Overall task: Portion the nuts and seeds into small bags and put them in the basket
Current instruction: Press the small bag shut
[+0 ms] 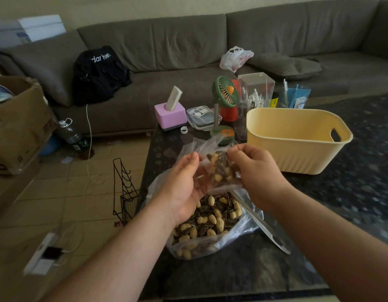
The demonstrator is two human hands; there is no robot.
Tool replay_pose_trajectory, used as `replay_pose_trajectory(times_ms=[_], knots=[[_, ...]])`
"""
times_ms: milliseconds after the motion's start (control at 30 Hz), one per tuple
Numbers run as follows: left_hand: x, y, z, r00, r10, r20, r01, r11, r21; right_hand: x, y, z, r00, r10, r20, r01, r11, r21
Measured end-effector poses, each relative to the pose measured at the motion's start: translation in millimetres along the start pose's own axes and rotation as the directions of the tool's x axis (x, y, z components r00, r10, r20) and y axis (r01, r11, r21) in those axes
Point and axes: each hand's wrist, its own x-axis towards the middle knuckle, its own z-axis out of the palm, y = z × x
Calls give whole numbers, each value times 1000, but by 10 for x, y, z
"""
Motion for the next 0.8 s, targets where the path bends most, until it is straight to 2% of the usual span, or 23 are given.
replay_pose_trajectory(times_ms=[67, 133, 267, 367, 433, 533, 633, 733, 800], knots=[[-33, -13, 32, 995, -73, 67, 71, 997, 32, 13, 20, 3, 999, -37, -25, 35, 997, -70], [-18, -64, 53, 993, -61, 101, 54, 996, 77, 24, 29, -7, 997, -58, -49, 52, 990, -128], [16, -88, 43, 994, -27, 110, 20, 998, 61, 52, 50, -36, 996, 0, -91, -5, 999, -53], [2, -90, 29, 987, -39, 153, 26, 996, 87, 52, 16, -1, 997, 72, -22, -69, 990, 125], [9, -124, 49, 992, -16, 128, 0, 992, 124, 31, 6, 12, 991, 129, 33, -133, 971, 199], [23, -135, 74, 997, -6, 75, -6, 987, 162, 36, 24, -17, 984, 174, 42, -178, 974, 141], [28, -98, 63, 993, -16, 116, 9, 998, 59, 31, 28, -29, 975, 196, 108, -211, 966, 153], [46, -100, 46, 990, -10, 142, 10, 1000, 0, 6, 31, -30, 965, 182, 190, -199, 977, 76], [53, -101, 66, 989, -6, 151, 10, 1000, -23, 17, 56, -42, 973, 154, 174, -167, 984, 61]])
